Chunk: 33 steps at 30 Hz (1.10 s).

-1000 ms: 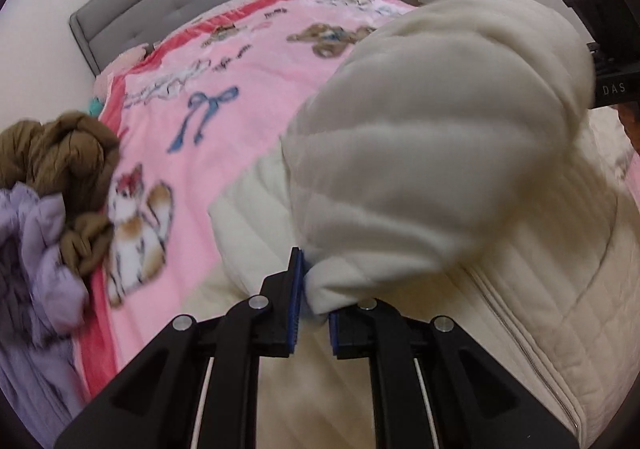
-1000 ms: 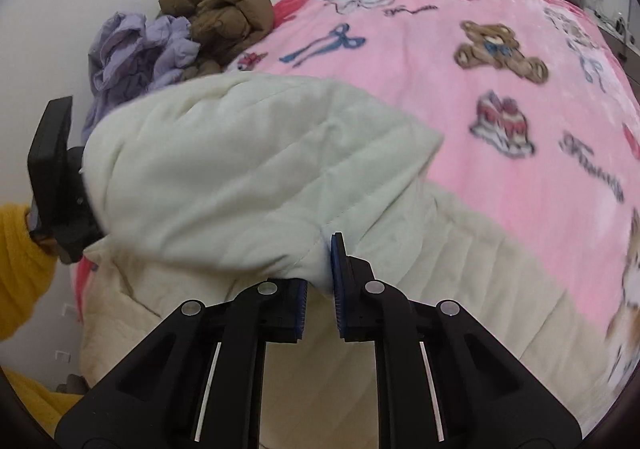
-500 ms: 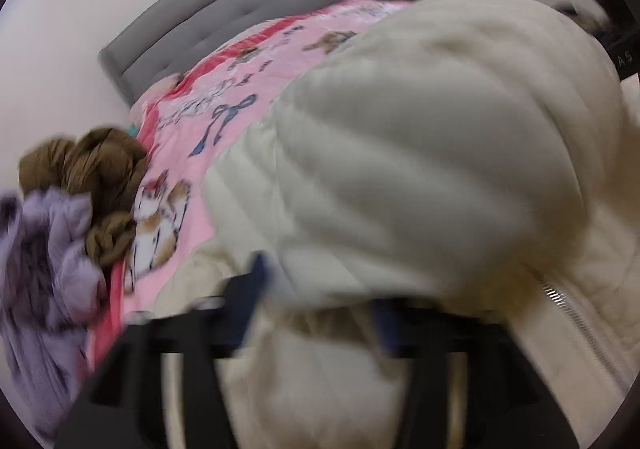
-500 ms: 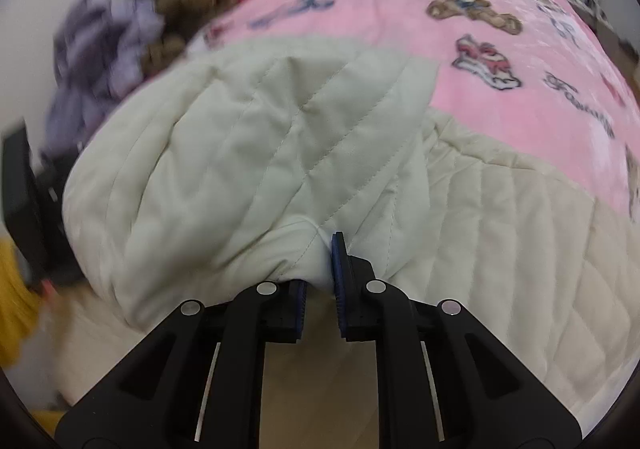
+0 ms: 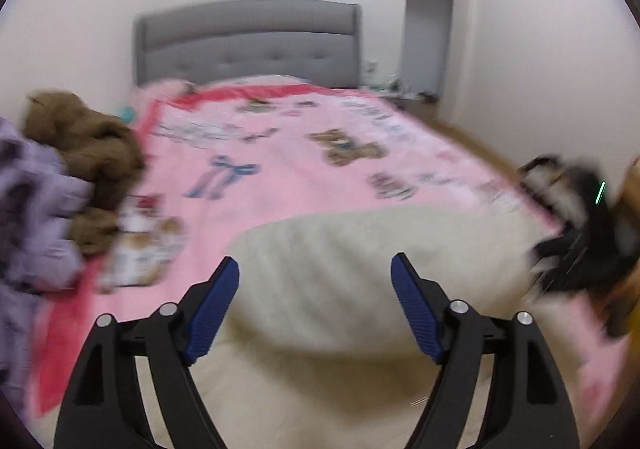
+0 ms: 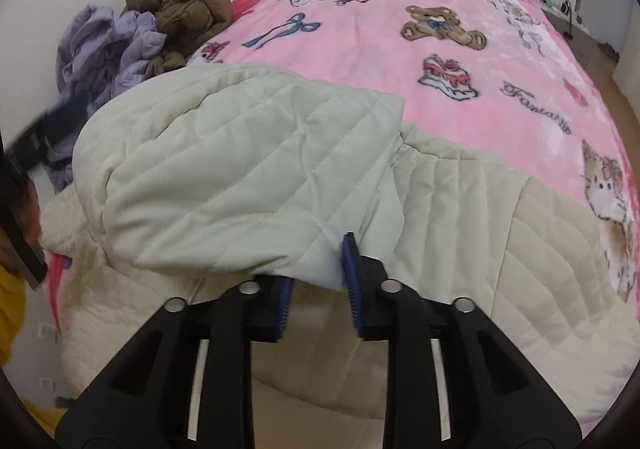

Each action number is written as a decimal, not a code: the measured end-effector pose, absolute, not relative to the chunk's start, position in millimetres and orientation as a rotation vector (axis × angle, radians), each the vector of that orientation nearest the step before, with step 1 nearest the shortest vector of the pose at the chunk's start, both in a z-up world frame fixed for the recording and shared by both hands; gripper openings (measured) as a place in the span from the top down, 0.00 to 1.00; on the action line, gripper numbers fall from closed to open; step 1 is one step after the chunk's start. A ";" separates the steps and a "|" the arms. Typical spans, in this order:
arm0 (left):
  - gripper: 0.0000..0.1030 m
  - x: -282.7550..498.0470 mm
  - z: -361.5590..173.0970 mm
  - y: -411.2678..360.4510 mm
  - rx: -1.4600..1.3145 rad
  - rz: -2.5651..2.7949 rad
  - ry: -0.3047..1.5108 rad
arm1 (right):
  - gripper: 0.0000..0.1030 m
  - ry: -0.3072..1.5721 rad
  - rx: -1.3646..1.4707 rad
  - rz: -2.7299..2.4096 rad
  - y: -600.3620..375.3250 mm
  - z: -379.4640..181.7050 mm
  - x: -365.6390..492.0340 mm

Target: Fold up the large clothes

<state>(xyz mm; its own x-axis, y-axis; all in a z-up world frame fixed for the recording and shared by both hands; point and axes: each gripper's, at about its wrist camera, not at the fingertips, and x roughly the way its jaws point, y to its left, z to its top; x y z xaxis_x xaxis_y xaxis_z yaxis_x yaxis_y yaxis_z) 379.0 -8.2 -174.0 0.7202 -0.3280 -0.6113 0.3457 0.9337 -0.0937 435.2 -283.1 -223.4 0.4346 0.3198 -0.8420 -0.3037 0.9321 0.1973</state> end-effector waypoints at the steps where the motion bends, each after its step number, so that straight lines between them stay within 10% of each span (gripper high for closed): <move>1: 0.25 394.4 -176.6 -16.7 0.007 -0.396 0.721 | 0.60 1.049 0.026 0.392 -282.5 -223.8 433.6; 4: 0.30 424.9 -205.5 -40.9 -0.015 -0.414 0.855 | 0.36 1.043 0.056 0.390 -282.4 -228.5 430.0; 17: 0.39 393.5 -303.1 -50.2 0.021 -0.335 1.015 | 0.20 0.972 0.352 0.373 -334.6 -208.8 417.2; 20: 0.39 387.8 -300.6 -51.5 0.002 -0.298 1.006 | 0.39 0.953 0.374 0.380 -326.2 -214.0 443.9; 26: 0.39 378.0 -300.6 -57.4 0.010 -0.279 0.996 | 0.42 1.050 0.196 0.277 -289.4 -242.5 502.0; 29: 0.39 374.4 -300.7 -55.6 -0.016 -0.257 0.994 | 0.89 1.074 0.296 0.344 -291.6 -256.2 513.2; 33: 0.39 365.4 -298.9 -55.3 -0.019 -0.221 0.953 | 0.92 1.002 0.559 0.512 -296.5 -243.5 520.5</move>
<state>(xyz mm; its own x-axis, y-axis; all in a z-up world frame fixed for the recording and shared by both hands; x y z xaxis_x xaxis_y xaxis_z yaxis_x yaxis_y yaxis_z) 365.4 -55.3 -298.9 0.5582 -0.1953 -0.8064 0.1789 0.9774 -0.1129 520.5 -296.5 -243.5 0.4458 0.6325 -0.6334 -0.1419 0.7486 0.6477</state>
